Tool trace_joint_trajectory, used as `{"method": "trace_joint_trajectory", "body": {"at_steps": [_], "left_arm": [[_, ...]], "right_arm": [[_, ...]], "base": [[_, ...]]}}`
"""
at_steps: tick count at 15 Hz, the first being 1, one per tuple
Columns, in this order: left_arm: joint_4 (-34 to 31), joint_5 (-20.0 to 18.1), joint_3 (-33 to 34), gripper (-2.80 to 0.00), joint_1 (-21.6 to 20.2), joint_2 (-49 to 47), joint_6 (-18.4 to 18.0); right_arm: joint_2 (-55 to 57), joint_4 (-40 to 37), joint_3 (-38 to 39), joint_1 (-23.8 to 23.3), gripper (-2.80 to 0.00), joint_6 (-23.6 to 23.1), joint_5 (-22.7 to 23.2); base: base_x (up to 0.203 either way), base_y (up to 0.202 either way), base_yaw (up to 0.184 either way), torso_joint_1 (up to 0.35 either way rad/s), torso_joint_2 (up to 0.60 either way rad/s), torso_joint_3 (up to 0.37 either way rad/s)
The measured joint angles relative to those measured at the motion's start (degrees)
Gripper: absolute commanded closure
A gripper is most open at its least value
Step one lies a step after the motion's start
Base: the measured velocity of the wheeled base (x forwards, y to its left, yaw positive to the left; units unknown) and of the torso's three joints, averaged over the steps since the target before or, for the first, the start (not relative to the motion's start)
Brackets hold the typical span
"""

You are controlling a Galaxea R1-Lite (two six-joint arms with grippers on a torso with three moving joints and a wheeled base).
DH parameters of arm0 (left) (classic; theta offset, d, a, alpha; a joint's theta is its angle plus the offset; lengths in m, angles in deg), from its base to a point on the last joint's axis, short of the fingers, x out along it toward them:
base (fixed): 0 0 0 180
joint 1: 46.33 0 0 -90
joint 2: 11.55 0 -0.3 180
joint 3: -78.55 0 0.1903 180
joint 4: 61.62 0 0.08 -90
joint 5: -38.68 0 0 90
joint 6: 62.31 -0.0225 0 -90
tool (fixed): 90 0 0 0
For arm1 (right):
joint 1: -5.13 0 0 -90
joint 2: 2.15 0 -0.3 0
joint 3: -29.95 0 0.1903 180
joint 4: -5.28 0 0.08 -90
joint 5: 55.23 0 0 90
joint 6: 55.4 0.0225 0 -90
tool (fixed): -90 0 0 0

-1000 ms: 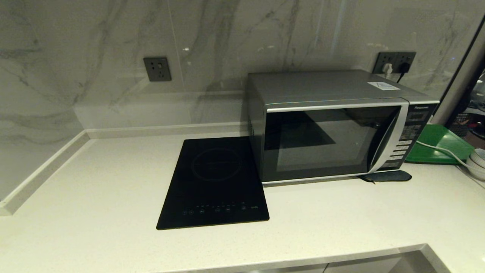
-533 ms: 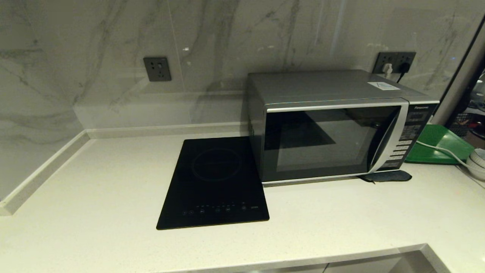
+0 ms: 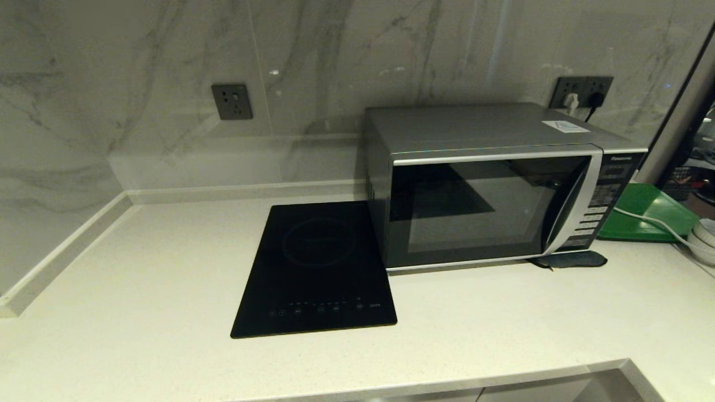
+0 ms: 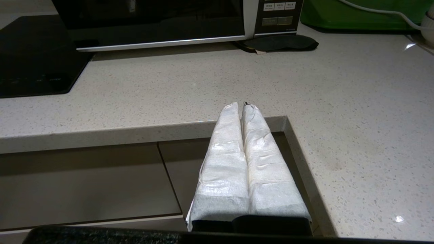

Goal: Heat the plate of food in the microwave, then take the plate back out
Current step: Open the microwave oven

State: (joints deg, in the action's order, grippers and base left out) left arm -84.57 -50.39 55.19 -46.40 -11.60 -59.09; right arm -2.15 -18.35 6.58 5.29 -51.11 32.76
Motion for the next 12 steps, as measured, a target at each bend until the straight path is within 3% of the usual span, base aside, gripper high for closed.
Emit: {"method": "trace_joint_trajectory", "body": {"at_steps": [12], "left_arm": [[0.0, 0.0, 0.0, 0.00, 0.0, 0.0, 0.0]], "right_arm": [[0.0, 0.0, 0.0, 0.0, 0.00, 0.0, 0.0]], "base": [[0.000, 0.000, 0.000, 0.000, 0.00, 0.000]]}}
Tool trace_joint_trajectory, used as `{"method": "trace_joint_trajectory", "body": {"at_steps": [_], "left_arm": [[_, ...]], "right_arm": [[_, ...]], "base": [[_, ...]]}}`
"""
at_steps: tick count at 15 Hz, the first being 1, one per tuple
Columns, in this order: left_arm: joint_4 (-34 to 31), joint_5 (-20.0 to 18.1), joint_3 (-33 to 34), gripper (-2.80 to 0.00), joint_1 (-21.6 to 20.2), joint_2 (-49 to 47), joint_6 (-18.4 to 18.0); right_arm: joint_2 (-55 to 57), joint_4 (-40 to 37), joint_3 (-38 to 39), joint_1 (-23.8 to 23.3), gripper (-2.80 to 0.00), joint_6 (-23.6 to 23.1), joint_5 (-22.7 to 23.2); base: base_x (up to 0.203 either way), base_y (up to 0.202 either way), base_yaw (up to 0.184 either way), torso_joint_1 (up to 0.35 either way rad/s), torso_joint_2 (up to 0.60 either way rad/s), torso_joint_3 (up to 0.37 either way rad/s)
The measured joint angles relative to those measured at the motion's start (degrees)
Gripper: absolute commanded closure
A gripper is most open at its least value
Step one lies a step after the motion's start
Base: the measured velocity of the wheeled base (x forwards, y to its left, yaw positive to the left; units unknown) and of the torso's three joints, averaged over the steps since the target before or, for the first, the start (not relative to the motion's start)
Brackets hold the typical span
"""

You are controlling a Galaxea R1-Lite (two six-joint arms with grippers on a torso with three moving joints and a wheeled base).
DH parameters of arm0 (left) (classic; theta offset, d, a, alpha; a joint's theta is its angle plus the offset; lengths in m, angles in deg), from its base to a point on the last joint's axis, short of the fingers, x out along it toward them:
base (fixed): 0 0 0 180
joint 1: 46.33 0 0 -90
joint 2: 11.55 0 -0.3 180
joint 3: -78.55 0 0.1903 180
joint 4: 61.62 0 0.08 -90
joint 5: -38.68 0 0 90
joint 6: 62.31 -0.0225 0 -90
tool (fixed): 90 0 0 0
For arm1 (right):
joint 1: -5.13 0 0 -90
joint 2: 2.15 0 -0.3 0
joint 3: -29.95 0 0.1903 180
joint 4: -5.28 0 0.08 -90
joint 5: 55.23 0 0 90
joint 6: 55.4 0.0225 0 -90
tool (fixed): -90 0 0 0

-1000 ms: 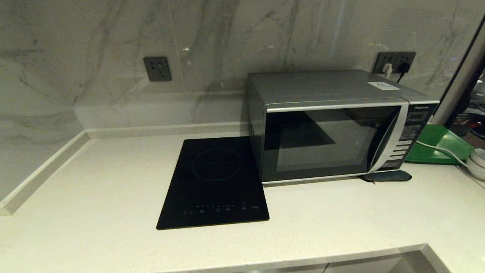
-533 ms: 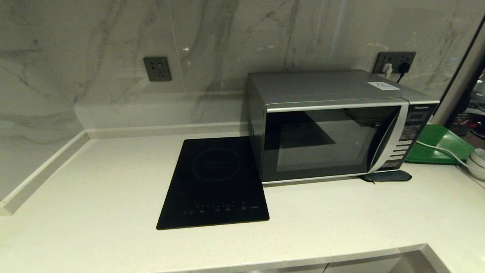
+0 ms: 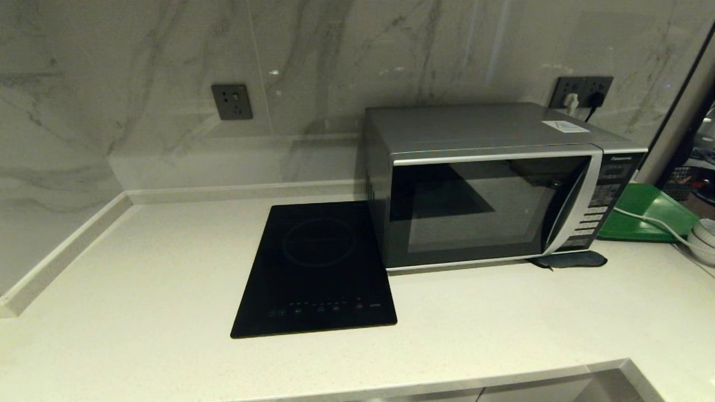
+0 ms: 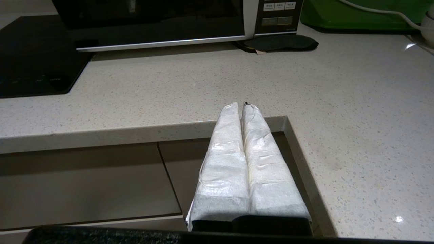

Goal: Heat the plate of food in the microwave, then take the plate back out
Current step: Open the microwave oven

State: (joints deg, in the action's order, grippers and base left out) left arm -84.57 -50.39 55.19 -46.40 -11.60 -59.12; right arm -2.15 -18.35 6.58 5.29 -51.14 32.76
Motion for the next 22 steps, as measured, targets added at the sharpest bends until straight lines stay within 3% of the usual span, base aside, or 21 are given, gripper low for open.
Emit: {"method": "trace_joint_trajectory", "body": {"at_steps": [22], "left_arm": [[0.0, 0.0, 0.0, 0.00, 0.0, 0.0, 0.0]], "right_arm": [[0.0, 0.1, 0.0, 0.0, 0.00, -1.5, 0.3]], "base": [[0.000, 0.000, 0.000, 0.000, 0.00, 0.000]]}}
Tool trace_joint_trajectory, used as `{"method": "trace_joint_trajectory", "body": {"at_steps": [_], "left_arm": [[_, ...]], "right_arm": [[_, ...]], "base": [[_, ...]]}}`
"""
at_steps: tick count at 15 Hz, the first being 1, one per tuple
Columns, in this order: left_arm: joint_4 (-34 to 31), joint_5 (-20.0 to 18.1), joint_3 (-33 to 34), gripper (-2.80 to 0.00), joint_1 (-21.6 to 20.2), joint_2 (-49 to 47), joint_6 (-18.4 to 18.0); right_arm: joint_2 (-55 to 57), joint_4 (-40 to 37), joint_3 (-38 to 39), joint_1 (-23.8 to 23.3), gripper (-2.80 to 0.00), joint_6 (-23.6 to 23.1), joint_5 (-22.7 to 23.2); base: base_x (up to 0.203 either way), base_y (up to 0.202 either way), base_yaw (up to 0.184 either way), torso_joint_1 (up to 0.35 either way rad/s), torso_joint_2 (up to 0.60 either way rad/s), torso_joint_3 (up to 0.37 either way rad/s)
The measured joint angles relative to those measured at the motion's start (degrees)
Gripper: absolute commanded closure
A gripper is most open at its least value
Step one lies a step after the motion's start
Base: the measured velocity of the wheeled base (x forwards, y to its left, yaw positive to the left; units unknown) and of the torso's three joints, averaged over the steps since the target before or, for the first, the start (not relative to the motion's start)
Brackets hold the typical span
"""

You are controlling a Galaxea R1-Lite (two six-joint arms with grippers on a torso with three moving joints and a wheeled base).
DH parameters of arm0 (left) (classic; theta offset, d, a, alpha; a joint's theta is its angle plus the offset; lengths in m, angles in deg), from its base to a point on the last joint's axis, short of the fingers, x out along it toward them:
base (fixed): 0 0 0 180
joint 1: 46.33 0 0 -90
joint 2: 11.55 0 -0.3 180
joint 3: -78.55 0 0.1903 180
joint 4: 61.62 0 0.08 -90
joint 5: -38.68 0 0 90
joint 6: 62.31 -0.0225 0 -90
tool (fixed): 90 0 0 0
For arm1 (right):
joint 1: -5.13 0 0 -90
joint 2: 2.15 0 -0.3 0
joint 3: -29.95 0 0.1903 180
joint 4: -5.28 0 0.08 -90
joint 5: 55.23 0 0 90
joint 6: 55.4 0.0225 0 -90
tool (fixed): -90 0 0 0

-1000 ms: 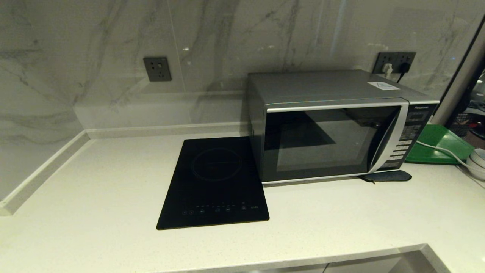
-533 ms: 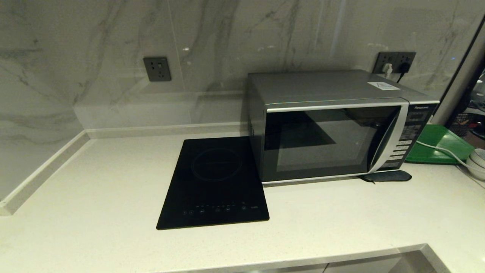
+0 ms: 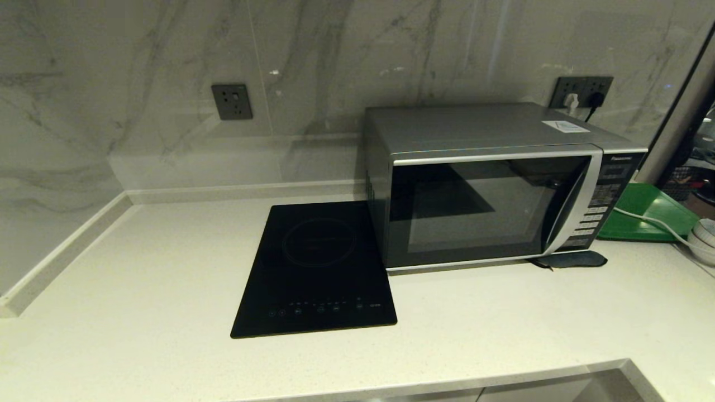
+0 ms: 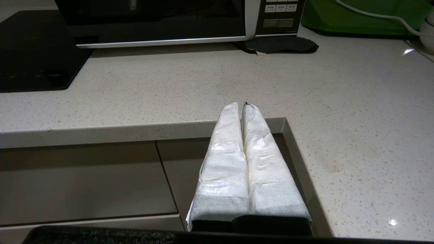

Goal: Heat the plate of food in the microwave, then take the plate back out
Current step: Open the microwave oven

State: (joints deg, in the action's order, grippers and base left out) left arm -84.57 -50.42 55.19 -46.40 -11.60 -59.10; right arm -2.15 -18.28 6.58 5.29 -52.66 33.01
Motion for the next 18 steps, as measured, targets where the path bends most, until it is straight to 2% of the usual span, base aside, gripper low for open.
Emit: {"method": "trace_joint_trajectory", "body": {"at_steps": [6, 8, 10, 13, 16, 18], "left_arm": [[0.0, 0.0, 0.0, 0.00, 0.0, 0.0, 0.0], [0.0, 0.0, 0.0, 0.00, 0.0, 0.0, 0.0], [0.0, 0.0, 0.0, 0.00, 0.0, 0.0, 0.0], [0.0, 0.0, 0.0, 0.00, 0.0, 0.0, 0.0], [0.0, 0.0, 0.0, 0.00, 0.0, 0.0, 0.0], [0.0, 0.0, 0.0, 0.00, 0.0, 0.0, 0.0]], "right_arm": [[0.0, -0.5, -0.3, 0.0, 0.00, 0.7, -0.2], [0.9, -2.4, -4.1, 0.0, 0.00, 2.0, -0.5], [5.1, -5.2, -11.9, 0.0, 0.00, 3.9, -0.7], [17.6, -6.9, -28.1, -0.2, 0.00, 7.2, -1.6], [32.4, -7.3, -43.5, -0.5, 0.00, 8.6, -6.4], [41.9, -7.4, -51.9, -0.5, 0.00, 9.0, -12.1]], "base": [[0.000, 0.000, 0.000, 0.000, 0.00, 0.000], [0.000, 0.000, 0.000, 0.000, 0.00, 0.000], [0.000, 0.000, 0.000, 0.000, 0.00, 0.000], [0.000, 0.000, 0.000, 0.000, 0.00, 0.000], [0.000, 0.000, 0.000, 0.000, 0.00, 0.000], [0.000, 0.000, 0.000, 0.000, 0.00, 0.000]]}}
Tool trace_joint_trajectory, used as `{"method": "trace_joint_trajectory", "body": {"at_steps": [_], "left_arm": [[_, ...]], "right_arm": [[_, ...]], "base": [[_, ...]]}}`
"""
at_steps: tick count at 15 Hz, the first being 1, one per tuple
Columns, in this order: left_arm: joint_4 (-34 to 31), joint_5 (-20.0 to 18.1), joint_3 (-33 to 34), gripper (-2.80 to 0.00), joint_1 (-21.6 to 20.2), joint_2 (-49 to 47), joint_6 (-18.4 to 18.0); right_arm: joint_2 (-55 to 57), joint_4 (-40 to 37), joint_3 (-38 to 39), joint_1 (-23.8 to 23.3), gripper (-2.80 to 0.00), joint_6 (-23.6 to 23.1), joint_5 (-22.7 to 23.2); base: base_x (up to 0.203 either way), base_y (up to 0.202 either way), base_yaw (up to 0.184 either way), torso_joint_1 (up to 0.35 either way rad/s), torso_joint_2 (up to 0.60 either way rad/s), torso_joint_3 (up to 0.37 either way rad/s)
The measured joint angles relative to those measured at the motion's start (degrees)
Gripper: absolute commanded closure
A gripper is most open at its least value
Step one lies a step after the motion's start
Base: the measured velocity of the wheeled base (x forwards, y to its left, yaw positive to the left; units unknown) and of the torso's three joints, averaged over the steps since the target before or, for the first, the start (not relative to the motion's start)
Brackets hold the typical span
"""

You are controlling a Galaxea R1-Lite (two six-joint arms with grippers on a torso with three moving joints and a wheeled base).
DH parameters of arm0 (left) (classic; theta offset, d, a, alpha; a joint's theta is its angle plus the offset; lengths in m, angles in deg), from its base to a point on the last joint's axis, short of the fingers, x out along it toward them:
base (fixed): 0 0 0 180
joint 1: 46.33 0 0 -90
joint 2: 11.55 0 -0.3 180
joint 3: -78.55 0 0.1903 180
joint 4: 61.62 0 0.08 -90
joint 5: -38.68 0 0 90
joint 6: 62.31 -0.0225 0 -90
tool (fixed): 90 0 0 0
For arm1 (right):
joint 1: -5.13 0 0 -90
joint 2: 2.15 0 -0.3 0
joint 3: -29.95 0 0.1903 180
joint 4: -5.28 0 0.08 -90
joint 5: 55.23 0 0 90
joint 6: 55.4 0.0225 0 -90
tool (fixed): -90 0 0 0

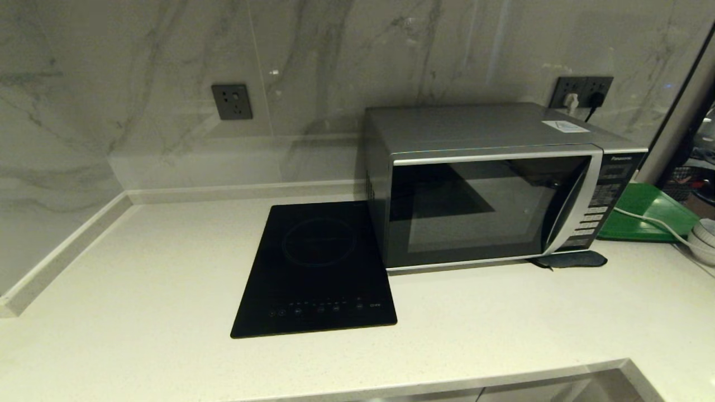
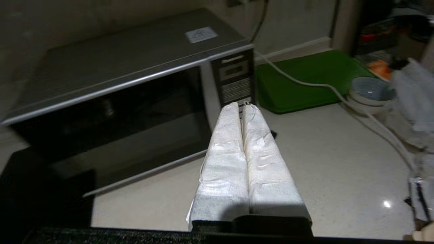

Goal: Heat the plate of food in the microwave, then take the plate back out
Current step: Open the microwave oven

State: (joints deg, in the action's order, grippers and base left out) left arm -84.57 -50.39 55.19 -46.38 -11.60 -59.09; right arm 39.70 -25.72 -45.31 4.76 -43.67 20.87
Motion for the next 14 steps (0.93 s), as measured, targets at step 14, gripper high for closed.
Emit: {"method": "trace_joint_trajectory", "body": {"at_steps": [14], "left_arm": [[0.0, 0.0, 0.0, 0.00, 0.0, 0.0, 0.0]], "right_arm": [[31.7, 15.5, -2.9, 6.5, 0.00, -9.8, -32.2]], "base": [[0.000, 0.000, 0.000, 0.000, 0.00, 0.000]]}}
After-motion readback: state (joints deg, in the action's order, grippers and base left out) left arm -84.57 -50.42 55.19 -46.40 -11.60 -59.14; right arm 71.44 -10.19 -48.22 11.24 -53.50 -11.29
